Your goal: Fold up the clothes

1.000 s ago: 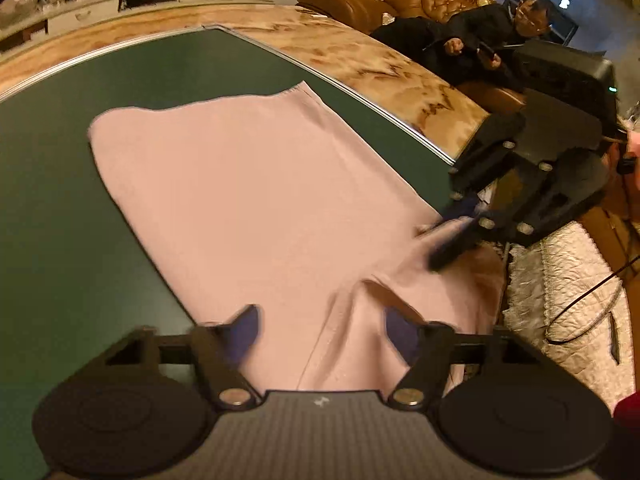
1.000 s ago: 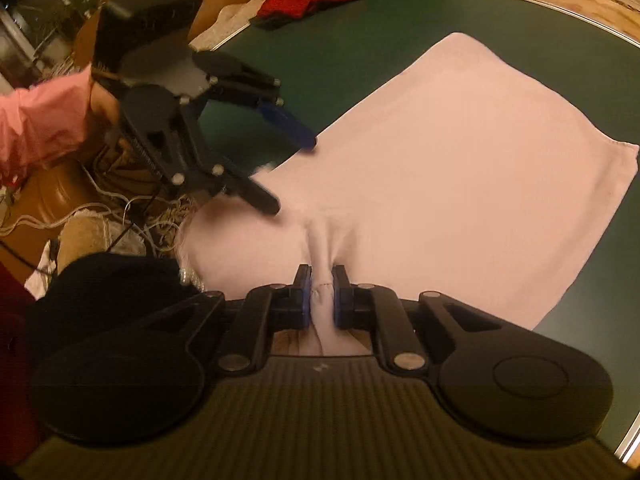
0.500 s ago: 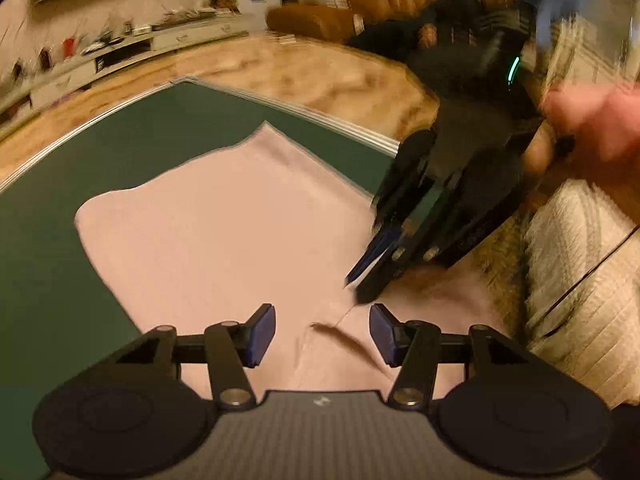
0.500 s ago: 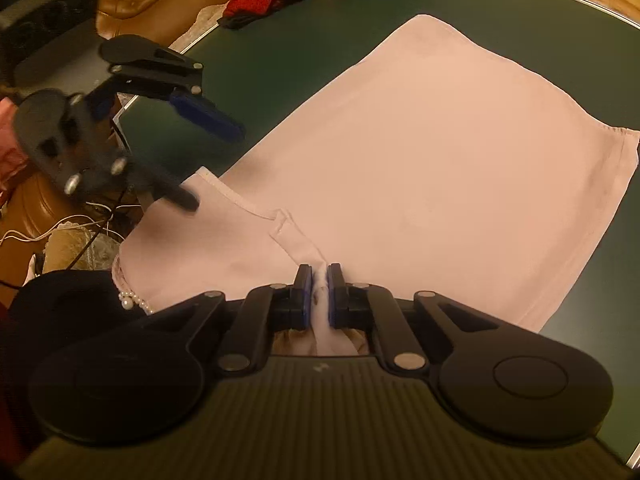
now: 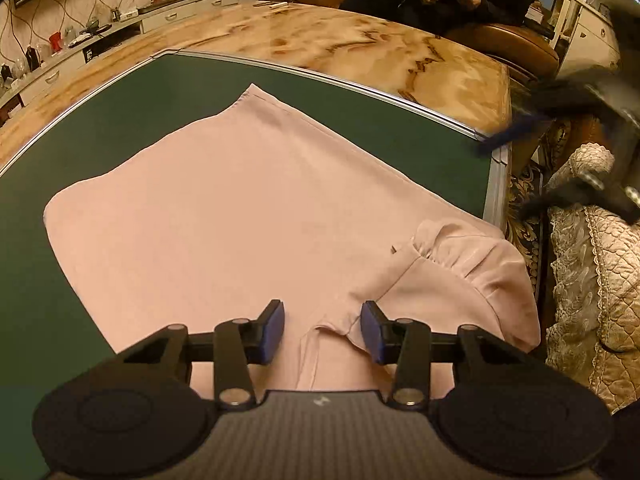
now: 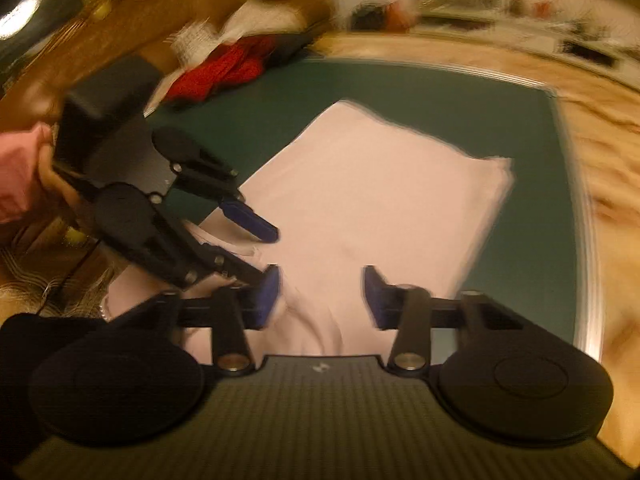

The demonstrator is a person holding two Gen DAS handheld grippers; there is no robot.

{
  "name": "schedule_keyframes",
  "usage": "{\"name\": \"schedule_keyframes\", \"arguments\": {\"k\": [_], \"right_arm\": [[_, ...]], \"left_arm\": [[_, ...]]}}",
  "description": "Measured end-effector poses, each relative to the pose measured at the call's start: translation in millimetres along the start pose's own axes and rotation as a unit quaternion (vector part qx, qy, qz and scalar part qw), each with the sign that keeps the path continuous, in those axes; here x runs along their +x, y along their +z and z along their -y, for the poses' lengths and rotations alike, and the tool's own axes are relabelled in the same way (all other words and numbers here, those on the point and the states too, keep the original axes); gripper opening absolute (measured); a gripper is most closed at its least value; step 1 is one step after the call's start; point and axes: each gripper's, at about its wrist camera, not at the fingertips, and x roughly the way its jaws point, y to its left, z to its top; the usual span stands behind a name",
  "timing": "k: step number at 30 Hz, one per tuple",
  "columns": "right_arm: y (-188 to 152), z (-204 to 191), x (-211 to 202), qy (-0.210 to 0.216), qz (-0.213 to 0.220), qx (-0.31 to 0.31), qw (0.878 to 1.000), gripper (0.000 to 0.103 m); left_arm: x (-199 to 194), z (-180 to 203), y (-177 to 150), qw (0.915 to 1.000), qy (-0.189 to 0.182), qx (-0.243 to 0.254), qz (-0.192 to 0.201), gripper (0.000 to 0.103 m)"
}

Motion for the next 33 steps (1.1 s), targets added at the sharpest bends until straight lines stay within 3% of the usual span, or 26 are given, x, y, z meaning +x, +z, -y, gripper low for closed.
{"name": "schedule_keyframes", "arguments": {"k": [3,6,11,16,21,24,27,29,31,33], "right_arm": [[-53.1,-17.8,-29.4,-0.036,0.004,0.051,0.998,0.077],[-103.9,-32.6,-32.5,-0.042,0.026,0.135,0.990,0.087],[-153.4,-35.3,-2.5,-0.029,0.057,0.181,0.981,0.088],[-174.5,-27.5,29.3,-0.004,0.088,0.207,0.974,0.088],[-183.2,-15.3,36.8,0.048,0.157,0.244,0.956,0.088],[-180.7,-10.4,47.8,0.056,0.152,0.239,0.957,0.088],[-181.6,-0.3,57.2,0.110,0.153,0.263,0.946,0.088],[-180.3,3.6,60.4,0.130,0.151,0.271,0.942,0.074],[-179.4,7.1,59.9,0.151,0.136,0.276,0.939,0.029],[-179.5,10.1,58.3,0.172,0.120,0.284,0.936,0.025]], "left_arm": [[-2.9,-1.1,-2.3,1.0000,0.000,0.000,0.004,0.048],[-4.5,-1.0,-3.7,1.0000,0.001,-0.006,0.006,0.049],[-5.1,-0.3,-4.6,0.9999,0.002,-0.011,0.008,0.050],[-5.7,-5.6,-4.5,0.9993,-0.006,-0.034,0.011,0.050],[-6.1,-6.3,-5.0,0.9994,-0.010,-0.032,0.012,0.050],[-6.8,-10.6,-5.8,0.9990,-0.019,-0.039,0.014,0.051],[-6.7,-11.5,-5.9,0.9989,-0.020,-0.040,0.015,0.051],[-6.5,-12.2,-5.6,0.9987,-0.021,-0.043,0.017,0.052],[-6.5,-13.6,-5.1,0.9986,-0.023,-0.045,0.017,0.053],[-6.3,-14.1,-4.4,0.9986,-0.022,-0.045,0.018,0.053]]}}
